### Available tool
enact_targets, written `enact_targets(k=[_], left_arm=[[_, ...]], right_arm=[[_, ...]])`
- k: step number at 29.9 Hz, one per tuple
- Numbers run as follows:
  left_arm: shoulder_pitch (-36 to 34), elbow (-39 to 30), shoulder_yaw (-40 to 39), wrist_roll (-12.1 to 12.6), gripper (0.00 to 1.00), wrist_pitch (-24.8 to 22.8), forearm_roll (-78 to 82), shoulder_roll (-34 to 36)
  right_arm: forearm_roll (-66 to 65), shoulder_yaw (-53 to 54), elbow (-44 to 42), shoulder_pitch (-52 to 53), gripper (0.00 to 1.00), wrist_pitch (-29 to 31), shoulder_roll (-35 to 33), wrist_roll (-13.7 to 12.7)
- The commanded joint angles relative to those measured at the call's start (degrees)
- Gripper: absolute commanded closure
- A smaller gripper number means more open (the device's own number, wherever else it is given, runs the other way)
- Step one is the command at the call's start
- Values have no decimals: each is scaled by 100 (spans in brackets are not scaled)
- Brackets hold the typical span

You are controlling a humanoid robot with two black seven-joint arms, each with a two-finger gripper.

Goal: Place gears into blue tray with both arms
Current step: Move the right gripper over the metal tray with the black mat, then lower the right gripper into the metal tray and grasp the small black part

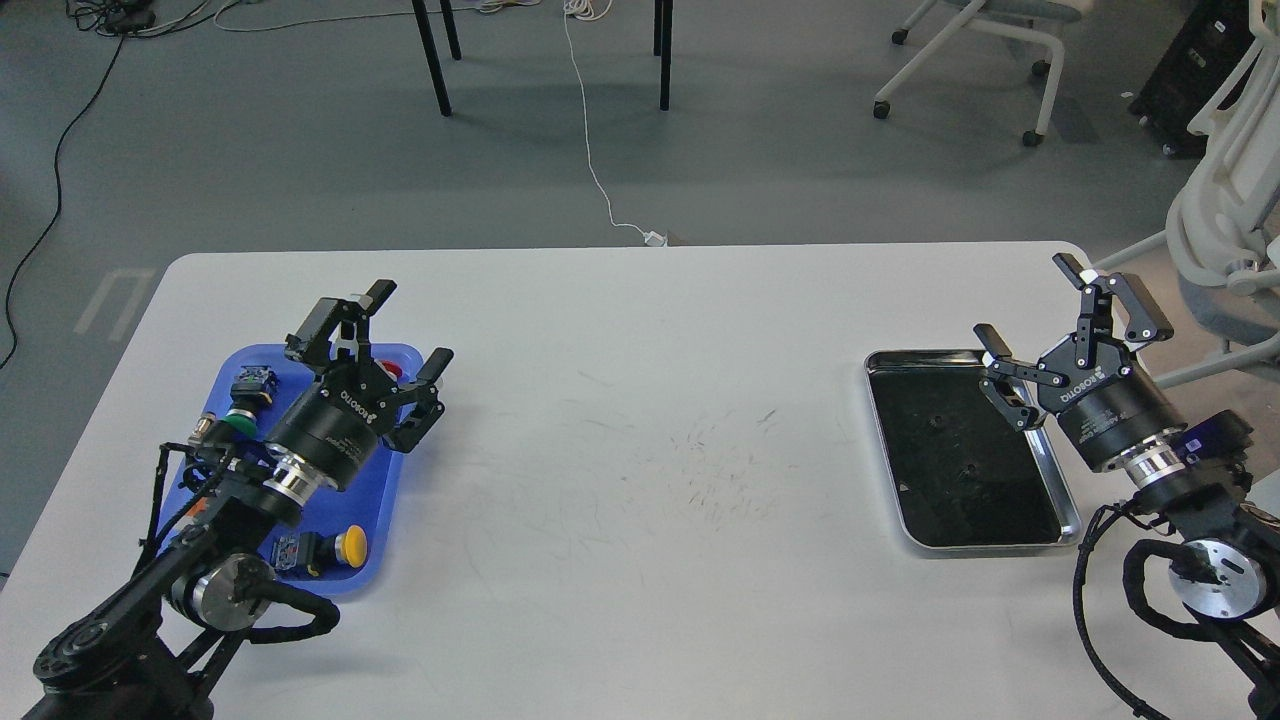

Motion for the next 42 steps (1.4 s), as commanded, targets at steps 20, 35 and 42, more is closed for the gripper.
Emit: enact_targets(k=[20, 35, 42], left_arm=[[-537, 232, 177, -656, 2, -83, 334, 316], [-432, 82, 168, -656, 2, -290, 325, 422], [-370, 73, 177, -656, 2, -290, 325, 422]], right_arm=[[-3643, -1286, 385, 1897, 0, 80, -1479, -1], [-8557, -6068, 114, 5582, 0, 340, -1876, -1], [-8682, -6456, -406, 5415, 3, 340, -1199, -1]])
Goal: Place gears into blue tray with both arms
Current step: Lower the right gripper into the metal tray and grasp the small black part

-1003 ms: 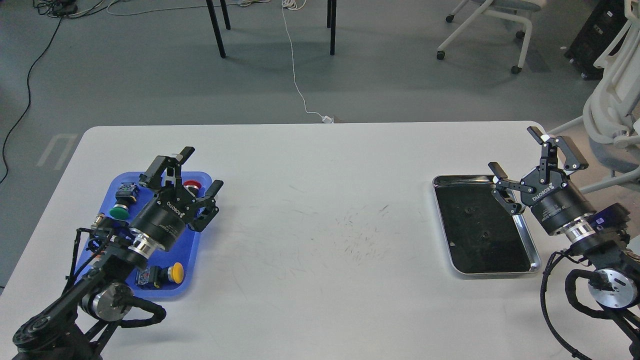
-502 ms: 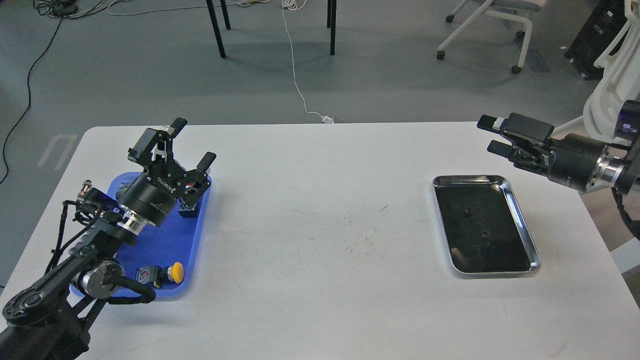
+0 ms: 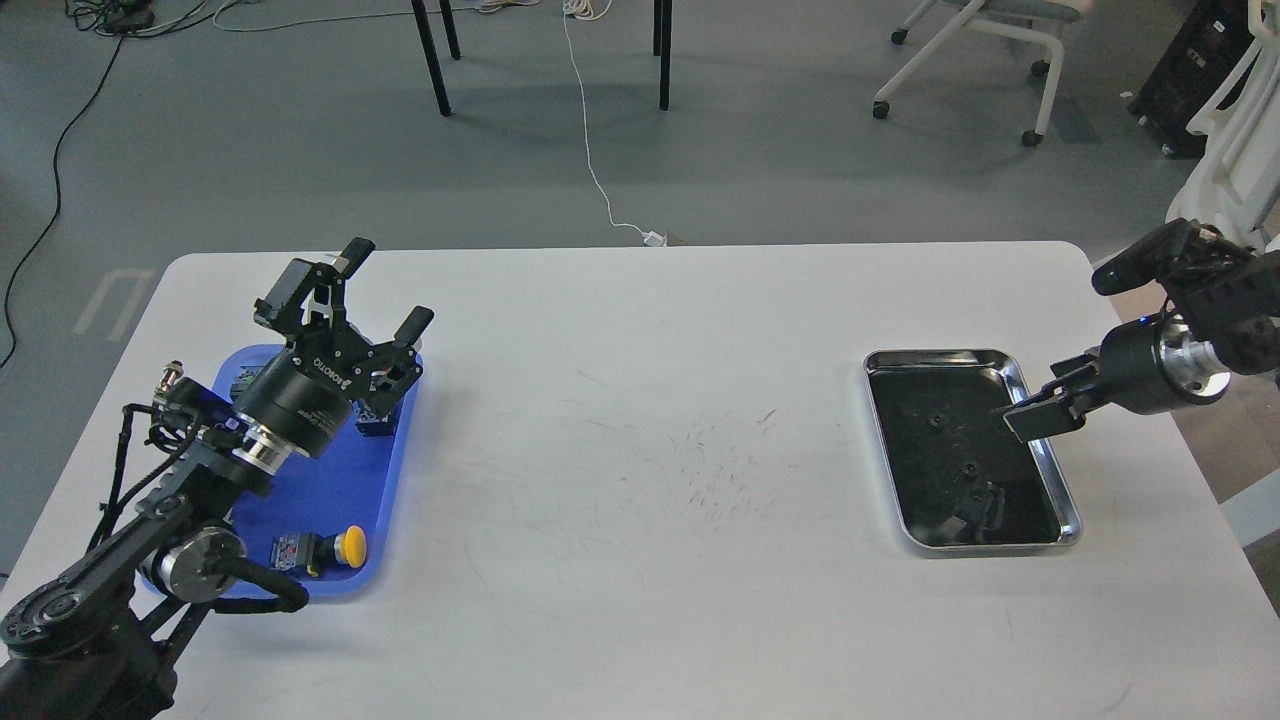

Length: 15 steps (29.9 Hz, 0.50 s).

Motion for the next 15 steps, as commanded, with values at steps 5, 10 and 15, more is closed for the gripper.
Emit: enact_targets(k=[5, 10, 15], left_arm=[[61, -7, 1, 1, 2, 1, 0, 16], [70, 2, 1, 1, 2, 1, 9, -19], [70, 2, 1, 1, 2, 1, 9, -28]], right_arm=[[-12, -125, -195, -199, 10, 0, 440, -1], [-12, -134, -239, -349, 24, 0, 563, -1], [-12, -195, -449, -366, 30, 0, 774, -1]])
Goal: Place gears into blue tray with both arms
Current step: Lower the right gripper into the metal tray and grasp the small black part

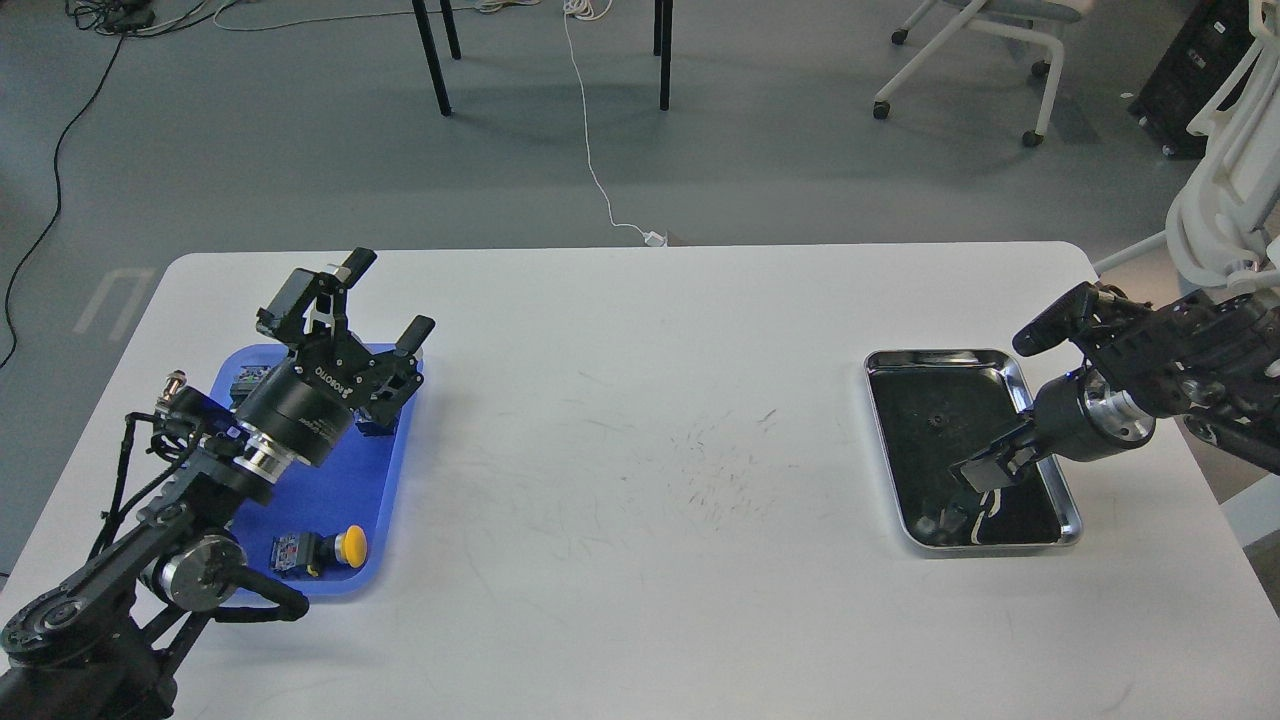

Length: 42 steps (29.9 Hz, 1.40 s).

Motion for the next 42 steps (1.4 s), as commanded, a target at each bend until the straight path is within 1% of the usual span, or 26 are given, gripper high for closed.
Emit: enact_targets(k=[1, 4, 11, 16, 18, 37, 38, 40, 42], left_arm=[[1, 1, -1, 1, 2, 0, 0, -8], [1, 1, -1, 1, 2, 0, 0, -17], [9, 18, -1, 1, 2, 0, 0, -26], [10, 18, -1, 1, 2, 0, 0, -43], [10, 18, -1, 1, 2, 0, 0, -43], [10, 27, -1, 1, 2, 0, 0, -78], [10, 27, -1, 1, 2, 0, 0, -70], [10, 27, -1, 1, 2, 0, 0, -70], [1, 27, -1, 1, 2, 0, 0, -69]], right_arm=[[-1, -60, -184, -14, 30, 0, 194, 1], [-1, -78, -280, -23, 31, 0, 326, 1], [-1, -113, -333, -58, 32, 0, 388, 1], [-1, -149, -351, -75, 37, 0, 423, 1], [-1, -157, -403, -84, 42, 0, 476, 1], [-1, -175, -430, -128, 42, 0, 432, 1], [-1, -184, -430, -128, 43, 0, 423, 1], [-1, -184, -430, -137, 48, 0, 414, 1], [-1, -184, -439, -137, 49, 0, 414, 1]])
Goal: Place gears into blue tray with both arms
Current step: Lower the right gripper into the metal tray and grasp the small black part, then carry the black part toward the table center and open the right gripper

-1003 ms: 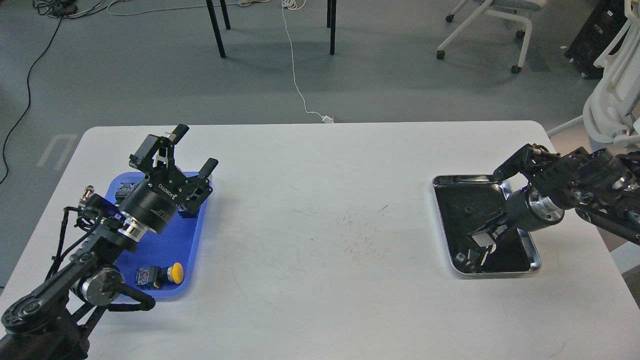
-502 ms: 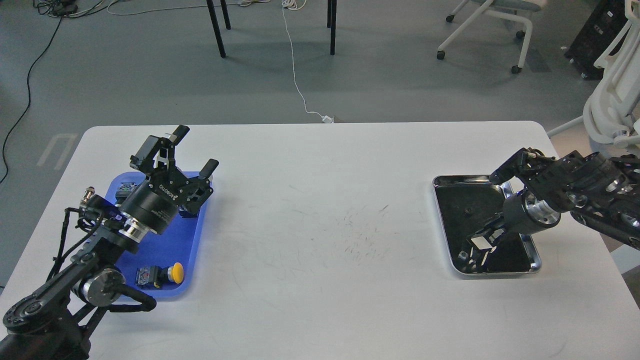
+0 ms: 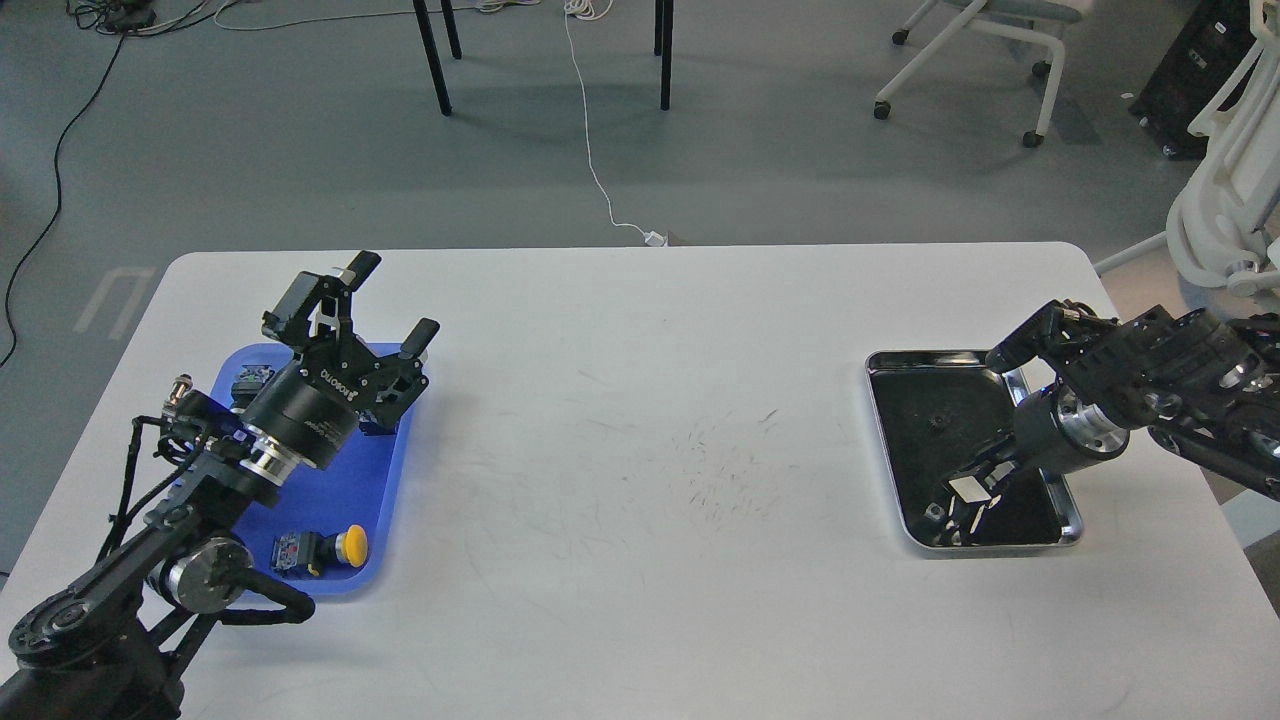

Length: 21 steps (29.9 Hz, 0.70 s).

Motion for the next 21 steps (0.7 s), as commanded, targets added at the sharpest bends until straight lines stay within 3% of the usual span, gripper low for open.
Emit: enact_targets(k=[1, 7, 14, 21], left_arm=[[-9, 0, 0, 0, 2, 0, 0, 4], [-9, 0, -9, 0, 2, 0, 0, 13], [-9, -9, 0, 0, 2, 0, 0, -5], [-9, -9, 0, 0, 2, 0, 0, 21]], right_arm=[[0, -2, -8, -4, 51, 0, -5, 0], [0, -37, -8, -4, 73, 0, -14, 0], [0, -108, -8, -4, 87, 0, -31, 0], [0, -99, 19, 83, 87, 0, -40, 0]])
